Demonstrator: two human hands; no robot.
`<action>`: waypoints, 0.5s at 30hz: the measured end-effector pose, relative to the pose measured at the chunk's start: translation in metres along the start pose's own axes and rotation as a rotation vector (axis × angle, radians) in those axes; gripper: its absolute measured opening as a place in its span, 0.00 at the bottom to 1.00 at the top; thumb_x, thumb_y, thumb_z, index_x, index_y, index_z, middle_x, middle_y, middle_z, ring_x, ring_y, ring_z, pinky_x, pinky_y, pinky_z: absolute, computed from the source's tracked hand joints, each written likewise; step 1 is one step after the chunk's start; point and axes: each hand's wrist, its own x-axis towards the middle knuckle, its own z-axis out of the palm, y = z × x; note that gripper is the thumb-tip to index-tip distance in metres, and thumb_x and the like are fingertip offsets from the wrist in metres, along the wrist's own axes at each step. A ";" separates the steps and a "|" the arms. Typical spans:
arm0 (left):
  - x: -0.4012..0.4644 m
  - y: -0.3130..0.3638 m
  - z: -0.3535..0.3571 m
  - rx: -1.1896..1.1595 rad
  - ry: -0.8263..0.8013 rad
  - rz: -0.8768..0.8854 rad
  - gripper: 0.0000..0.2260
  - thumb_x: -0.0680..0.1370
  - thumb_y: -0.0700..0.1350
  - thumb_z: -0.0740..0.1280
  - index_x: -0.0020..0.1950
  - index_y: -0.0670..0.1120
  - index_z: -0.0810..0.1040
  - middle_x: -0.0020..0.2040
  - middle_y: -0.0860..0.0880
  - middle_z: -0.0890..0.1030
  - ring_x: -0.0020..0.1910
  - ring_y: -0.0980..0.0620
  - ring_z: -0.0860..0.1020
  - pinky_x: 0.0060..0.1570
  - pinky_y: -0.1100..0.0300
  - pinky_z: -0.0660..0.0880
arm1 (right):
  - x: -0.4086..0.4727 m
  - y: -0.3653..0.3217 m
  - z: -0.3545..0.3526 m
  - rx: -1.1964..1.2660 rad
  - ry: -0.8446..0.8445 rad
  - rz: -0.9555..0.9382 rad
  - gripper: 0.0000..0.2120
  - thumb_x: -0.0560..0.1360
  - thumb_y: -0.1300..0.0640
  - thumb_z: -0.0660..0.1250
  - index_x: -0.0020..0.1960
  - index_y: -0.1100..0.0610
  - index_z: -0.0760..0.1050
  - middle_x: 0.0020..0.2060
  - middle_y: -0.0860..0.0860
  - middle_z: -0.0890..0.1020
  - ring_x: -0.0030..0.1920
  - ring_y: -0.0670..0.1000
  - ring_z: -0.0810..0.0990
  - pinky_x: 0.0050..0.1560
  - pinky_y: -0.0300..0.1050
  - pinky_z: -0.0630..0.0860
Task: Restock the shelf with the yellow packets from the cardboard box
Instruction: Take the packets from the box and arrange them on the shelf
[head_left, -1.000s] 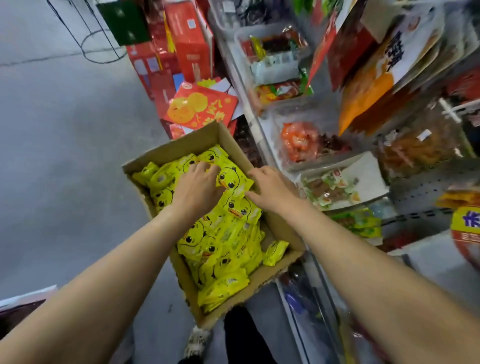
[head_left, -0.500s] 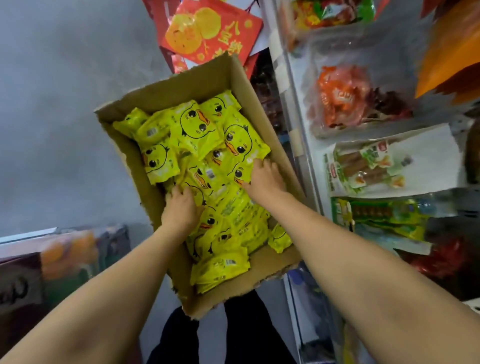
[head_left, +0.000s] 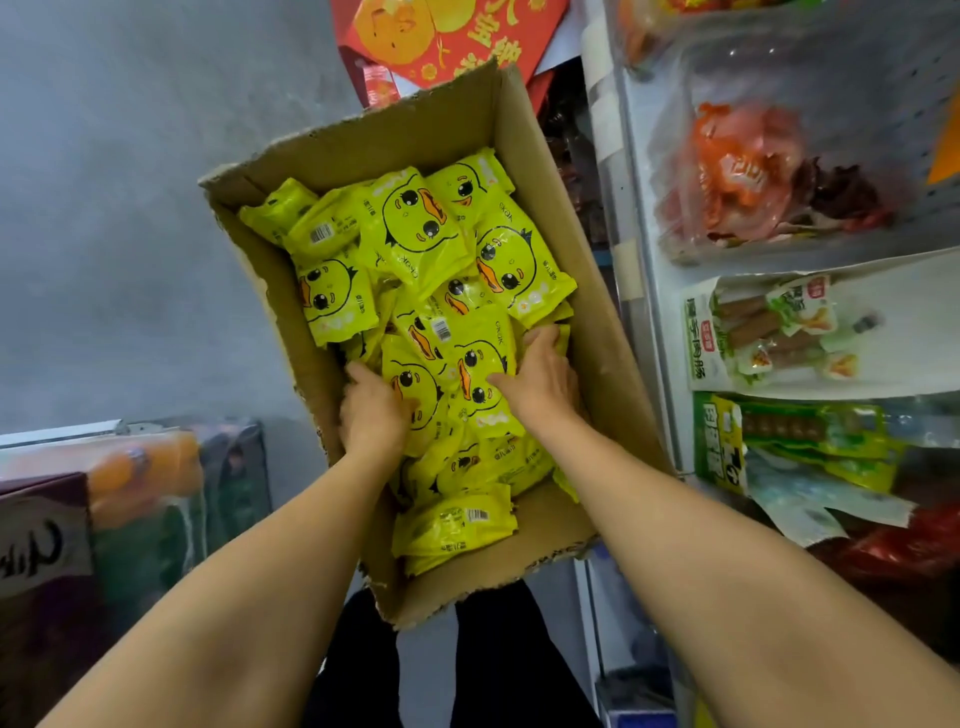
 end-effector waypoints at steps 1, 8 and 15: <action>-0.001 0.000 0.002 -0.001 -0.010 -0.029 0.30 0.73 0.46 0.75 0.65 0.39 0.60 0.61 0.35 0.75 0.61 0.33 0.74 0.56 0.43 0.72 | -0.005 0.002 0.004 0.036 -0.028 0.026 0.31 0.70 0.51 0.77 0.65 0.56 0.64 0.59 0.56 0.80 0.59 0.61 0.78 0.48 0.48 0.70; -0.005 -0.004 -0.005 -0.042 -0.190 -0.121 0.17 0.73 0.52 0.75 0.43 0.41 0.73 0.52 0.40 0.80 0.50 0.40 0.80 0.44 0.53 0.76 | -0.018 0.032 0.008 0.330 -0.153 0.129 0.23 0.71 0.52 0.77 0.63 0.57 0.78 0.57 0.51 0.82 0.58 0.54 0.80 0.58 0.47 0.76; -0.041 -0.001 -0.040 -0.358 -0.226 -0.020 0.26 0.74 0.50 0.74 0.67 0.42 0.71 0.60 0.43 0.77 0.57 0.43 0.76 0.56 0.52 0.73 | -0.060 0.038 -0.034 0.540 -0.078 0.085 0.30 0.71 0.52 0.76 0.70 0.57 0.73 0.66 0.53 0.78 0.63 0.54 0.78 0.64 0.49 0.74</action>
